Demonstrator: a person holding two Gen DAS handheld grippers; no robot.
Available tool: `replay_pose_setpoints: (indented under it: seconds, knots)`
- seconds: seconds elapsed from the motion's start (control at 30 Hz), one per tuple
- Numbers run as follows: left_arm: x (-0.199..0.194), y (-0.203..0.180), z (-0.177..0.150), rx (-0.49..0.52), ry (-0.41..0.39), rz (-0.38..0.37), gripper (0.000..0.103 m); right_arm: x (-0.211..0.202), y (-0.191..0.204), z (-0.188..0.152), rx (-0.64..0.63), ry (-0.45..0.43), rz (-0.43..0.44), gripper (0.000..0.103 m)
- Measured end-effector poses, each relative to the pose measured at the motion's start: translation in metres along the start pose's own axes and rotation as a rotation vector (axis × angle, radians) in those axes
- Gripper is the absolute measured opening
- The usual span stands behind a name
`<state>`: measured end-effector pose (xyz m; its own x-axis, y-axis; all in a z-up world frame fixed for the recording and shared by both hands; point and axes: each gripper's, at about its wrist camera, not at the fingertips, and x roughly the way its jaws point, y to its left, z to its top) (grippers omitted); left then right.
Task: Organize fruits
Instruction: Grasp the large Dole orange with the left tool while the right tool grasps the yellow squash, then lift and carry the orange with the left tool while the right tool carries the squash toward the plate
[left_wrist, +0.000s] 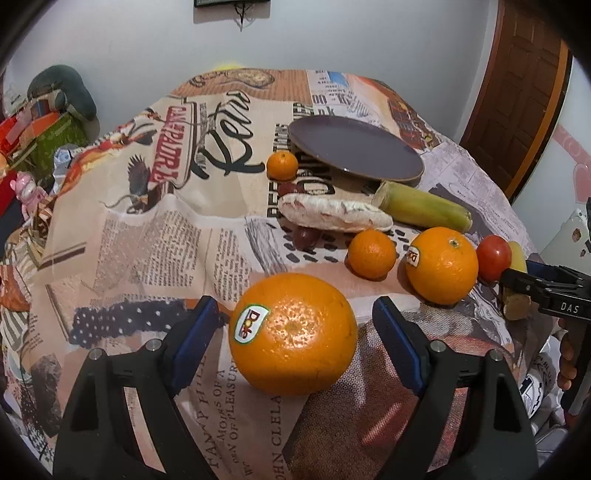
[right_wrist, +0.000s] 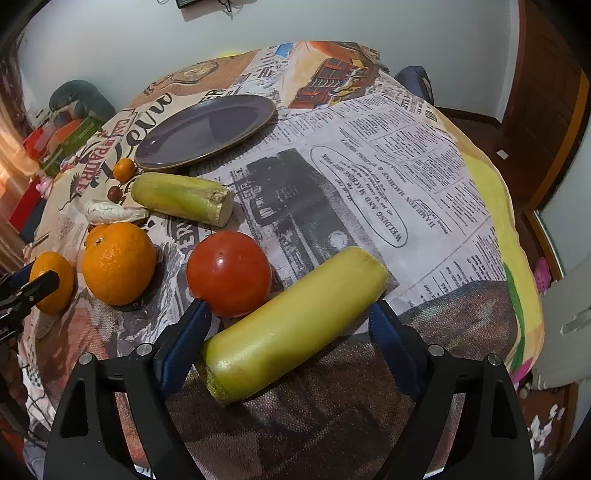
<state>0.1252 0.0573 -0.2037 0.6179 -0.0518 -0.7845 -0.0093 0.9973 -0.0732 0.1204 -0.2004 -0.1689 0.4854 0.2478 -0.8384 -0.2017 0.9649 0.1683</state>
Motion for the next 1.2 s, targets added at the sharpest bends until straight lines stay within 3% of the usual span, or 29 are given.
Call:
replay_pose_setpoints:
  seconds: [0.07, 0.17, 0.43, 0.5, 0.87, 1.0, 1.2]
  knots:
    - [0.003, 0.001, -0.001, -0.007, 0.011, -0.006, 0.084, -0.001, 0.003, 0.001, -0.019, -0.010, 0.000, 0.082]
    - [0.007, 0.002, 0.000, -0.011, 0.024, -0.002, 0.069, -0.003, 0.004, 0.002, -0.035, -0.028, 0.001, 0.074]
    - [0.006, 0.011, 0.002, -0.055, 0.025, -0.041, 0.069, -0.011, -0.009, 0.007, -0.033, -0.056, -0.002, 0.050]
    - [0.006, 0.012, 0.003, -0.056, 0.024, -0.039, 0.068, -0.011, -0.014, 0.009, -0.027, -0.049, 0.001, 0.048]
    - [-0.002, 0.012, 0.011, -0.058, -0.002, -0.030, 0.068, -0.001, -0.030, 0.009, 0.068, 0.028, 0.084, 0.057]
    - [-0.005, 0.010, 0.016, -0.054, -0.014, -0.033, 0.068, 0.003, -0.025, 0.005, 0.063, 0.060, 0.107, 0.070]
    - [-0.011, 0.006, 0.021, -0.045, -0.034, -0.037, 0.068, 0.009, -0.009, -0.001, -0.009, 0.059, 0.088, 0.077]
